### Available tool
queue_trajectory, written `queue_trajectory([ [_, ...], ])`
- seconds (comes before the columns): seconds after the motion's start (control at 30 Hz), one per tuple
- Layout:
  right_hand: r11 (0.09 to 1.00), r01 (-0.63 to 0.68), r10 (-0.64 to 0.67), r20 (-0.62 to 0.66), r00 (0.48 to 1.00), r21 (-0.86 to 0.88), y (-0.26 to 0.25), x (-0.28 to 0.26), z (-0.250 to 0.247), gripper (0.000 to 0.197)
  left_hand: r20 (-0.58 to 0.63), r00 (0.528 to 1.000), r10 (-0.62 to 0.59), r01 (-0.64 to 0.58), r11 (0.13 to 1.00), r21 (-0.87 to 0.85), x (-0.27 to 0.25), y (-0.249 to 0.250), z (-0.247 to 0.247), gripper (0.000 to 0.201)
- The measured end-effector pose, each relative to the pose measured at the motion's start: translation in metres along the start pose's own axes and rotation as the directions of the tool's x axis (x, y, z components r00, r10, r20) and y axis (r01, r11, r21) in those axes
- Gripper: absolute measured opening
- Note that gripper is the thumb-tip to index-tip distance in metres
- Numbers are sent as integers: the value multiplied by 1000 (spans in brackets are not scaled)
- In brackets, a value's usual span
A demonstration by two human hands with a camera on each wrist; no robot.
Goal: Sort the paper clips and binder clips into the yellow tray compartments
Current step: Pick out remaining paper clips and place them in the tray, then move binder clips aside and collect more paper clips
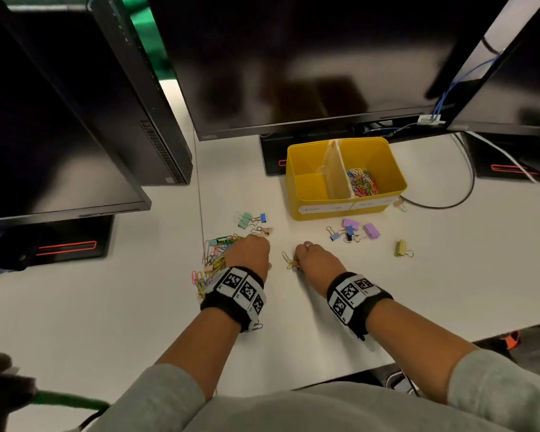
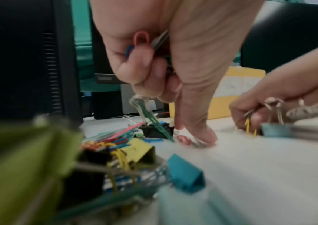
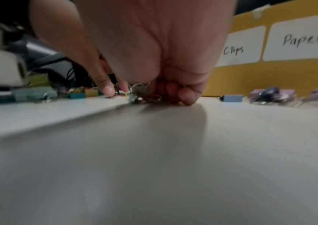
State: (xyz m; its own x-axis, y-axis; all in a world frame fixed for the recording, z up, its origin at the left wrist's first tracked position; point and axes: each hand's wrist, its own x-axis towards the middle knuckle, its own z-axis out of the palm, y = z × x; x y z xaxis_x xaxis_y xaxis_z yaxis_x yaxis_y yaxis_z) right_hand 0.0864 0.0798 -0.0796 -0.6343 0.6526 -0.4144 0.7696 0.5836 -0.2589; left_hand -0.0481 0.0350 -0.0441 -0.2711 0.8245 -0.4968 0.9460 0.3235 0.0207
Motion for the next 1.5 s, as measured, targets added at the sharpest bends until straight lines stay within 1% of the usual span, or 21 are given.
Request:
queue_trajectory([
  [0.1,983,-41,44,-13,999,181,12,-5,-2,22,-17,1000,-4,5,999,35,3,4,4,23],
  [0.17,943,-65,82,-41,996,326,21,-8,-7,13,-19,1000,-25,25,1000,18,4,4,3,22],
  [0.23,906,-92,123,-49,991,414,34,-13,-15,11,-7,999,-36,36,999,6,6,5,3,24],
  [0.37,885,-133,162,-28,986,446,58,-21,-39,12,44,999,-26,23,998,59,7,12,10,29],
  [0.53,801,-136,261,-136,956,583,75,-30,-94,20,187,982,-6,-4,999,53,3,24,8,32],
  [0.57,801,-138,291,-176,940,583,79,-30,-106,22,182,983,8,-10,1000,10,3,28,2,32],
  [0.63,838,-164,370,-321,872,520,89,-22,-127,27,128,991,41,-22,989,-148,3,39,-20,32],
  [0.7,870,-210,413,-426,805,446,98,-7,-142,31,74,992,98,-66,936,-347,7,55,-49,32],
  [0.73,872,-245,427,-414,804,423,102,0,-148,32,63,989,133,-89,884,-460,11,65,-64,30],
  [0.8,858,-311,446,-292,846,410,105,9,-151,38,84,977,197,-94,745,-661,23,88,-91,26],
  [0.83,851,-319,444,-247,861,417,107,10,-150,41,100,974,204,-73,697,-714,31,100,-103,24],
  [0.9,837,-281,434,-256,864,469,111,8,-146,41,93,981,171,-43,656,-754,48,121,-119,28],
  [0.93,820,-249,437,-284,853,515,113,4,-144,41,68,986,154,-49,651,-758,57,131,-123,33],
  [1.0,777,-174,452,-344,823,606,117,-4,-139,36,61,988,140,-41,629,-776,70,147,-129,31],
  [1.03,767,-141,448,-366,815,625,120,-7,-137,33,88,986,145,-16,598,-801,74,154,-130,37],
  [1.13,777,-72,406,-411,817,625,124,-15,-127,27,203,958,203,61,547,-835,74,164,-137,81],
  [1.23,803,-35,397,-490,776,596,123,-19,-117,27,214,943,254,42,547,-836,71,163,-140,87],
  [1.3,828,7,384,-576,722,561,118,-23,-109,23,150,946,287,-36,552,-833,63,155,-139,79],
  [1.37,864,72,315,-645,697,499,110,-28,-98,16,-18,939,344,-221,561,-798,48,142,-137,68],
  [1.43,878,128,214,-617,757,461,100,-33,-81,10,-182,915,360,-372,577,-728,31,121,-130,55],
  [1.5,905,128,118,-529,840,406,91,-34,-60,8,-258,908,329,-415,642,-644,13,93,-114,44],
])
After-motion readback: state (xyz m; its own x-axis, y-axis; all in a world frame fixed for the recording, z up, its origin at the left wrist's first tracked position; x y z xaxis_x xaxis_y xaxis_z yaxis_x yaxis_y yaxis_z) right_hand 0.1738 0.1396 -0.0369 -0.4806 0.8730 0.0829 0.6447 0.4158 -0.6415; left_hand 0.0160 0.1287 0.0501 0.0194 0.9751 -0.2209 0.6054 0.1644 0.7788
